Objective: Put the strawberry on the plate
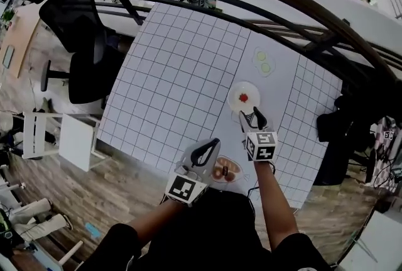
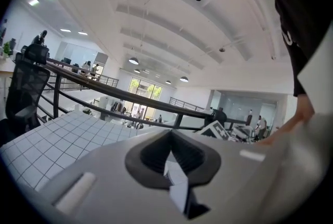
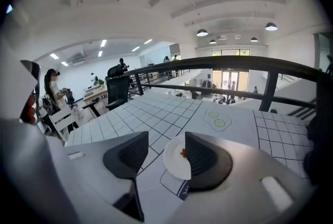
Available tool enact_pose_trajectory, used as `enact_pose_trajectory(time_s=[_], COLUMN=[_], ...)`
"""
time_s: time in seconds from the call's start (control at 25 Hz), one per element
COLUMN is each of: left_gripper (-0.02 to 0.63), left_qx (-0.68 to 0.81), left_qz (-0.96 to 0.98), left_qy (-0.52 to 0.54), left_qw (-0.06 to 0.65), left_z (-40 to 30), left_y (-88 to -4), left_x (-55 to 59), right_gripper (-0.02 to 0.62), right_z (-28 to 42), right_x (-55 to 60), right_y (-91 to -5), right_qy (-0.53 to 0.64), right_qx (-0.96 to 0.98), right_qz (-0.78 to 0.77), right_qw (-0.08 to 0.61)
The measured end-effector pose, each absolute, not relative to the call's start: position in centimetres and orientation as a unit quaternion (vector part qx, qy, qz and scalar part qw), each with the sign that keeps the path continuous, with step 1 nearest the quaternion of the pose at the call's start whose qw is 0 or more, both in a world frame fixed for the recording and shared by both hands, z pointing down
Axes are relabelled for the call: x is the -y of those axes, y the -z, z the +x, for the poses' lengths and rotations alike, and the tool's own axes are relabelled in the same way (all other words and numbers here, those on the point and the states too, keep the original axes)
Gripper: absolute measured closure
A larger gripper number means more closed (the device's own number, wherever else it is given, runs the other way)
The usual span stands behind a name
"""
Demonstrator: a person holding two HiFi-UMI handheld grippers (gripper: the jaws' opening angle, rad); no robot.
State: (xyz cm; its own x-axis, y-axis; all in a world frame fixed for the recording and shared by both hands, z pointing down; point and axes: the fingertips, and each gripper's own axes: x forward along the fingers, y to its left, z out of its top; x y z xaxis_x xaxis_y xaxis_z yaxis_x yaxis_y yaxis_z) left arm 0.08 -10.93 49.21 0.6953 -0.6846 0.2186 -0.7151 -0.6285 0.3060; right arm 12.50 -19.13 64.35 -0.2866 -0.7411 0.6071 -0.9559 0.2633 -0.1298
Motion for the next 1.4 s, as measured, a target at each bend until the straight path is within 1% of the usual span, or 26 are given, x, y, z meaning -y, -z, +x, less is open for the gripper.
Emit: enact_pose_trajectory(time_s=[0.2, 0.4, 0.64, 0.8, 0.96, 1.16, 1.32, 1.4], left_gripper=[0.597, 0.597, 0.597, 0.597, 0.597, 0.597, 0.597, 0.597], left_qx=[0.367, 0.354, 0.337, 0.33, 0.311, 0.291, 0.311, 0.325], left_qz=[0.915, 0.92, 0.928, 0.93, 0.939, 0.945, 0.943, 0.938], left_qy=[-0.027, -0.024, -0.004, 0.01, 0.004, 0.004, -0.002, 0.0], left_qw=[0.166, 0.168, 0.156, 0.16, 0.148, 0.149, 0.12, 0.121], left_z=[0.4, 0.5, 0.6, 0.4, 0.7, 0.5, -0.2, -0.6], left_y=[-47.8, -47.4, -45.9, -45.5, -43.7, -43.9, -43.9, -43.8], left_x=[10.2, 9.0, 8.4, 7.3, 6.8, 4.4, 3.9, 3.4], right_gripper=[0.385, 0.429, 0.505, 0.544, 0.594, 0.595, 0.595, 0.595], right_z=[12.6, 12.0, 11.7, 10.2, 9.1, 8.2, 8.3, 8.3], right_x=[17.3, 14.7, 11.9, 9.9, 8.0, 5.3, 3.4, 2.2], right_y=[-59.0, -55.1, -50.1, -48.3, -46.9, -46.0, -44.9, -44.4], right_qy=[-0.233, -0.215, -0.181, -0.175, -0.17, -0.168, -0.155, -0.149], right_qx=[0.759, 0.76, 0.747, 0.751, 0.747, 0.735, 0.725, 0.723], right_qz=[0.582, 0.593, 0.63, 0.628, 0.635, 0.649, 0.666, 0.67], right_qw=[0.177, 0.156, 0.11, 0.104, 0.094, 0.098, 0.084, 0.079])
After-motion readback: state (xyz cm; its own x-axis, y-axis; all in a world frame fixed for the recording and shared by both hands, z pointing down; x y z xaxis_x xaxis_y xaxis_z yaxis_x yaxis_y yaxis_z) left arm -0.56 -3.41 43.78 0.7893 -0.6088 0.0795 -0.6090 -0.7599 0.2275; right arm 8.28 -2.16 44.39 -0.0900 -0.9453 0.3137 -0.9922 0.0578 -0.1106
